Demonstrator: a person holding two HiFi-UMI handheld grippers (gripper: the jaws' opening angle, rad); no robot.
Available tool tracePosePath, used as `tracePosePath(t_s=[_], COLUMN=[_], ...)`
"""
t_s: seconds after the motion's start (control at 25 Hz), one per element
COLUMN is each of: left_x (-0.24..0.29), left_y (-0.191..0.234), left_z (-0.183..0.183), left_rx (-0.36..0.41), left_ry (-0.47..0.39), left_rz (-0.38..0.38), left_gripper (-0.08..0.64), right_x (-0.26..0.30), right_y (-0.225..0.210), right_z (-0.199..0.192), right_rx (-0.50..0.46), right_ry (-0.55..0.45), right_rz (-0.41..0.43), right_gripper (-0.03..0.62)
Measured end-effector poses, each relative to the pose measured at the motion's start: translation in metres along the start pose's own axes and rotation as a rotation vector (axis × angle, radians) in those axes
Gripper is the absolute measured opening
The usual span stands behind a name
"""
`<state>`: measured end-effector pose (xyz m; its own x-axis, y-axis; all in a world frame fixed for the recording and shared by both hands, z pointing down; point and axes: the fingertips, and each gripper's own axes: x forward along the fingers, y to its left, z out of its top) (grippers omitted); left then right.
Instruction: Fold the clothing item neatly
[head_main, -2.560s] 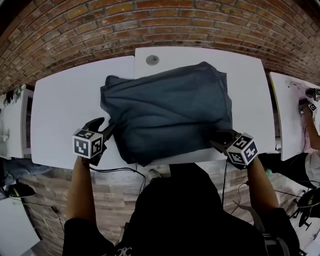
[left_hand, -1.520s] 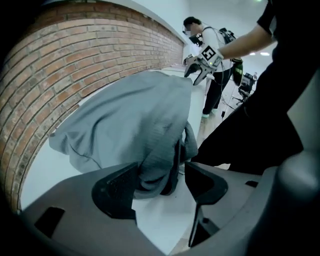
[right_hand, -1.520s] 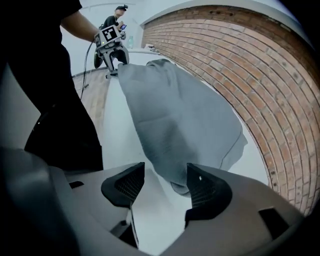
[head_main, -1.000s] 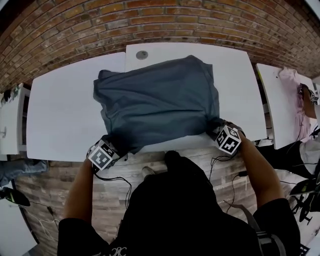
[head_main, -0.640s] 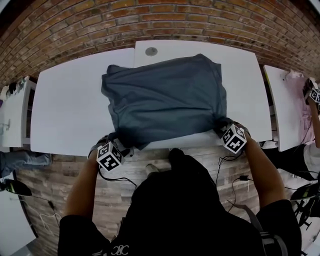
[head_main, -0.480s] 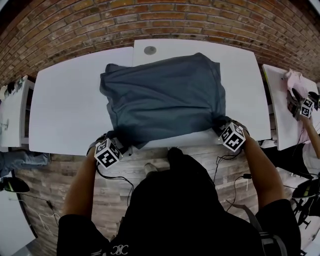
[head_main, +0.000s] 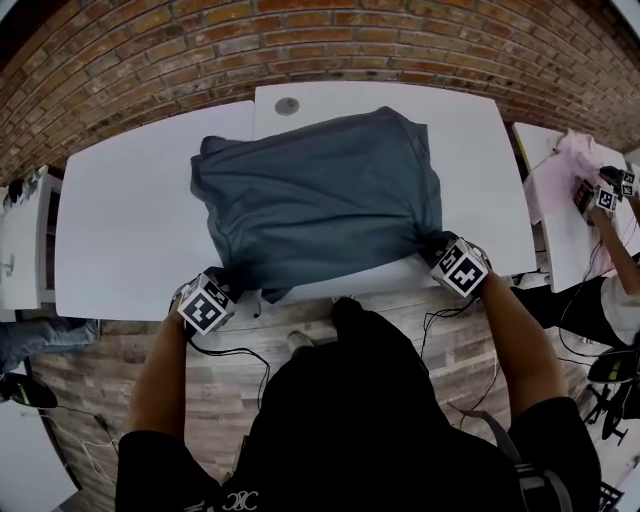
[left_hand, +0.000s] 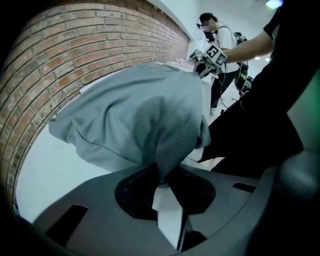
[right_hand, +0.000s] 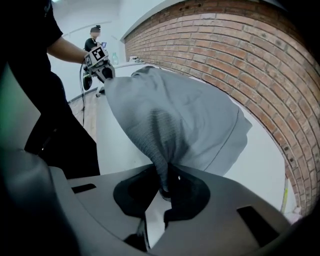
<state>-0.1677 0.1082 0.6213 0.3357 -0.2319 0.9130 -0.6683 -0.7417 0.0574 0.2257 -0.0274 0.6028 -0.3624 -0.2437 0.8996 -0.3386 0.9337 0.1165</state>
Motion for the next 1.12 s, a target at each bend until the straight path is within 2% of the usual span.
tracePosePath(t_s=[0.2, 0.36, 0.44, 0.6, 0.76, 0.92, 1.12], left_x=[-0.014, -0.029, -0.036, -0.042, -0.053, -0.079, -0.111], left_y=[-0.011, -0.031, -0.046, -0.084, -0.107, -0.105, -0.069], left_z=[-0.003, -0.011, -0.017, -0.035, -0.049, -0.039, -0.006], left_rx=[0.018, 0.05, 0.059, 0.069, 0.078, 0.081, 0.091], left_ry=[-0.014, -0.009, -0.001, 0.025, 0.048, 0.023, -0.039], left_rz=[0.009, -0.008, -0.046, -0.171, -0.246, -0.265, -0.212], left_gripper=[0.057, 0.055, 0.055, 0.055, 0.055, 0.055, 0.055], right_x=[-0.013, -0.031, -0.043, -0.069, -0.087, -0.104, -0.128], right_y=[0.013, 0.039, 0.056, 0.09, 0.12, 0.123, 0.088], right_z=[-0.004, -0.012, -0.019, -0.032, -0.042, -0.032, 0.006], right_rx=[-0.019, -0.054, -0.067, -0.08, -0.088, -0.08, -0.073], right_ry=[0.005, 0.037, 0.053, 0.09, 0.113, 0.098, 0.039], right_rz=[0.047, 0.121, 0.168, 0.262, 0.355, 0.413, 0.421], right_gripper=[0.032, 0.032, 0.032, 0.032, 0.032, 0.032, 0.032])
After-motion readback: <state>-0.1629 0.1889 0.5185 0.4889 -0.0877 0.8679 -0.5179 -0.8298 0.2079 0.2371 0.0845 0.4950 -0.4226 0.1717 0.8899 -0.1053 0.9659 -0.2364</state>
